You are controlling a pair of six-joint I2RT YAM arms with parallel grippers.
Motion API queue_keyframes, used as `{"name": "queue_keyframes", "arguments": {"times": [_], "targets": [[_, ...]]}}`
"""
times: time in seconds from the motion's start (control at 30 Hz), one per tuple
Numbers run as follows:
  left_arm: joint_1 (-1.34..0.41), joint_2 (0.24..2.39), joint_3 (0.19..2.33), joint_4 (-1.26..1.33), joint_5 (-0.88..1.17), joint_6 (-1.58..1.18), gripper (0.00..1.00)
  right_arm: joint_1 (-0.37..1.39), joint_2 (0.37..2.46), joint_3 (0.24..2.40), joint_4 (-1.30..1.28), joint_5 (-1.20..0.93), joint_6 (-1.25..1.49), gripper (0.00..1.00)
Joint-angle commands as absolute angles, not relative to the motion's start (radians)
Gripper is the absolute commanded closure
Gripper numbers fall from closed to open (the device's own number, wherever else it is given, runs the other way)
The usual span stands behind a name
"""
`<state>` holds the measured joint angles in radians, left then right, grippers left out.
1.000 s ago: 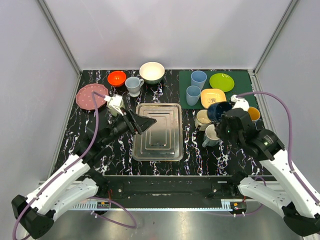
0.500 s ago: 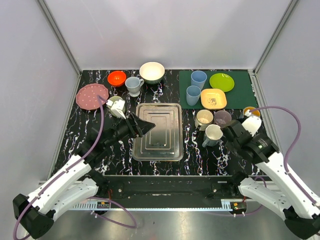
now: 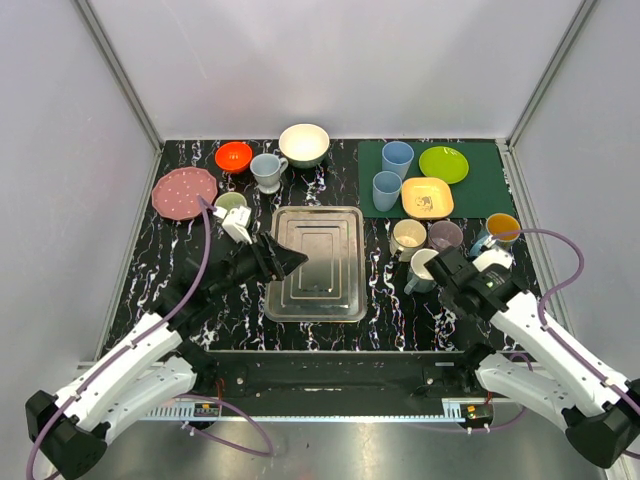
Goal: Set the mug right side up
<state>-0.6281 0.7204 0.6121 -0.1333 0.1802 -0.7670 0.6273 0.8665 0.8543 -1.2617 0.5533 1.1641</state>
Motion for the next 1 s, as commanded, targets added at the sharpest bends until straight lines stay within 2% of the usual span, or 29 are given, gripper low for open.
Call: {"name": "queue_keyframes", "arguments": {"times": [0.0,0.23,0.57,0.8,0.87,0.9,0.97], "targets": [[-0.623,0.736,0.621,-0.101,0.17,-0.769,0.3,0.623,0.877,0.81,-1.21,0.584,1.317,1.0],[-0.623,0.739,0.615,-0.118,0.167,-0.767,0.3,0.604,0.888,0.752,-1.124,0.575,1.309,1.0],[-0.623,0.739,0.597,-0.13,0.164,-0.77,0.3,0.479,0.894,0.647,-0.993,0.502,1.192,1.0],[-0.623,0.752,0.595,-0.13,0.166,-0.773,0.3,0.439,0.946,0.652,-0.94,0.479,1.123,1.0],[-0.623,0.755,0.595,-0.13,0.164,-0.773,0.3,0.431,0.962,0.652,-0.93,0.469,1.112,0.98],[-0.623,0.755,0.592,-0.129,0.166,-0.773,0.3,0.43,0.963,0.652,-0.92,0.463,1.102,0.91],[-0.623,0.756,0.589,-0.129,0.164,-0.773,0.3,0.423,0.969,0.65,-0.907,0.453,1.083,0.87]]}}
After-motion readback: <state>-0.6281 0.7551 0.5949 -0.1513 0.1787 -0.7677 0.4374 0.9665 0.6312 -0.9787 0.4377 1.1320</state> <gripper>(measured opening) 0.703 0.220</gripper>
